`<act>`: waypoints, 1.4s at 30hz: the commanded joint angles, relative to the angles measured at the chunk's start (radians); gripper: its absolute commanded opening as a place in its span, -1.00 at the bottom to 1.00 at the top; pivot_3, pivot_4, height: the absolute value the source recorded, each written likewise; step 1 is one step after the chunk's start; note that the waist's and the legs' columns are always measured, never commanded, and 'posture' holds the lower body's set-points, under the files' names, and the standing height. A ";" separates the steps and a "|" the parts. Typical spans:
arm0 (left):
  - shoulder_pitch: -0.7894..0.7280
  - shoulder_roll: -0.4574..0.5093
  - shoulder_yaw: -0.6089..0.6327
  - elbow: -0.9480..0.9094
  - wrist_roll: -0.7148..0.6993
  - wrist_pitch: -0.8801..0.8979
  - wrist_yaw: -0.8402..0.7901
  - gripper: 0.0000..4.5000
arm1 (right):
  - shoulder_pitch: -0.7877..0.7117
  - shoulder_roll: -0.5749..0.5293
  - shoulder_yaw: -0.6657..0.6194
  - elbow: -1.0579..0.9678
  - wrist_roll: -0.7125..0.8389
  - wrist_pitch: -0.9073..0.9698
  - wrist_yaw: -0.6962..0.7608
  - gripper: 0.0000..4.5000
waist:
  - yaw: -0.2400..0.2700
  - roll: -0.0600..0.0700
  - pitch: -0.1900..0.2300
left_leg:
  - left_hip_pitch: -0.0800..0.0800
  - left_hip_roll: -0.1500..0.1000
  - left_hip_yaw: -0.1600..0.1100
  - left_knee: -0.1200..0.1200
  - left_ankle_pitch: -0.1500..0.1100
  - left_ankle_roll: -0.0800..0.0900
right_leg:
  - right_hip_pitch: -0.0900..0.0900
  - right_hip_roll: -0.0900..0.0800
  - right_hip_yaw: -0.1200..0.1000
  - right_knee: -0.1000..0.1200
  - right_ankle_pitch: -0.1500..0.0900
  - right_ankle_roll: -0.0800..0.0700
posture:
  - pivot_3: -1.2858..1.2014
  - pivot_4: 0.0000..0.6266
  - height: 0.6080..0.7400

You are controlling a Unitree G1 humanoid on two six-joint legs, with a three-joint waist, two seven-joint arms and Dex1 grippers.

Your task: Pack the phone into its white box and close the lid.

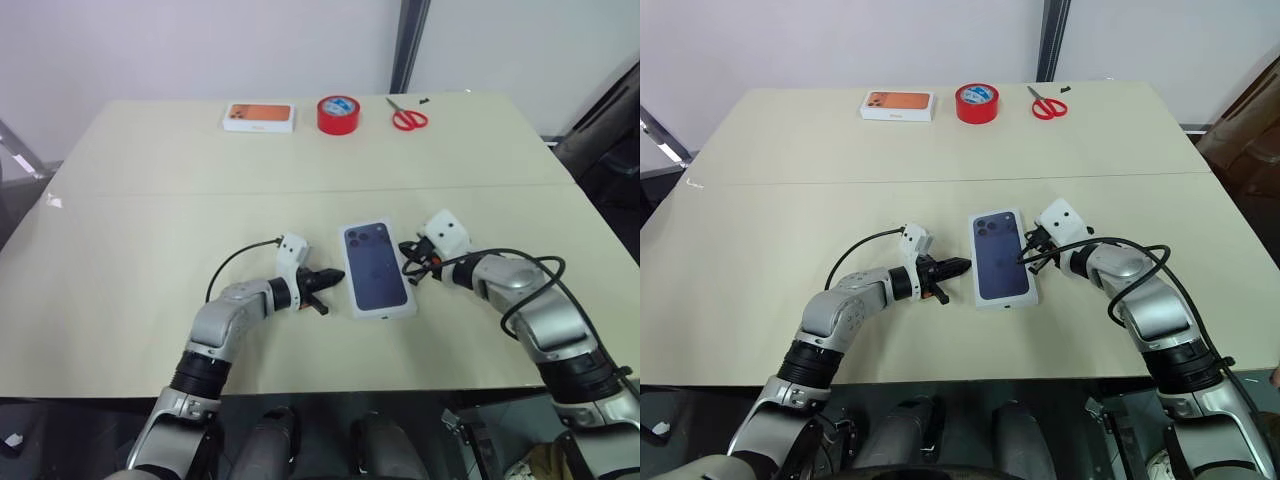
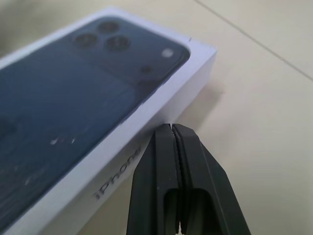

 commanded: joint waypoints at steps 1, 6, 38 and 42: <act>-0.032 -0.023 0.009 -0.046 -0.026 0.007 -0.002 -1.00 | 0.000 0.009 -0.008 -0.045 -0.017 -0.007 0.019 -0.98 | 0.000 0.000 0.000 | 0.000 0.000 0.000 0.000 0.000 0.000 | 0.000 0.000 0.000 0.000 0.000 0.000 | 0.03 -0.52 0.91; -0.026 -0.023 0.002 -0.060 -0.012 -0.001 0.002 -1.00 | -0.002 0.012 -0.018 -0.032 -0.035 -0.008 0.025 -0.98 | 0.000 0.000 0.000 | 0.000 0.000 0.000 0.000 0.000 0.000 | 0.000 0.000 0.000 0.000 0.000 0.000 | 0.03 -0.52 0.91; -0.135 -0.062 0.160 -0.011 -0.058 -0.032 0.075 -1.00 | -0.092 0.060 -0.187 0.031 -0.008 -0.012 0.069 -0.98 | -0.002 0.000 0.000 | 0.000 0.000 0.000 0.000 0.003 -0.005 | 0.000 0.000 0.000 0.000 0.000 0.000 | 0.03 -0.52 0.91; -0.175 -0.097 0.092 0.059 0.000 -0.080 0.052 -1.00 | -0.083 0.067 -0.146 -0.063 0.067 0.074 0.157 -0.98 | 0.001 0.000 0.000 | 0.000 0.000 0.000 0.000 0.003 -0.005 | 0.001 0.000 -0.001 0.000 0.000 0.000 | 0.03 -0.52 0.91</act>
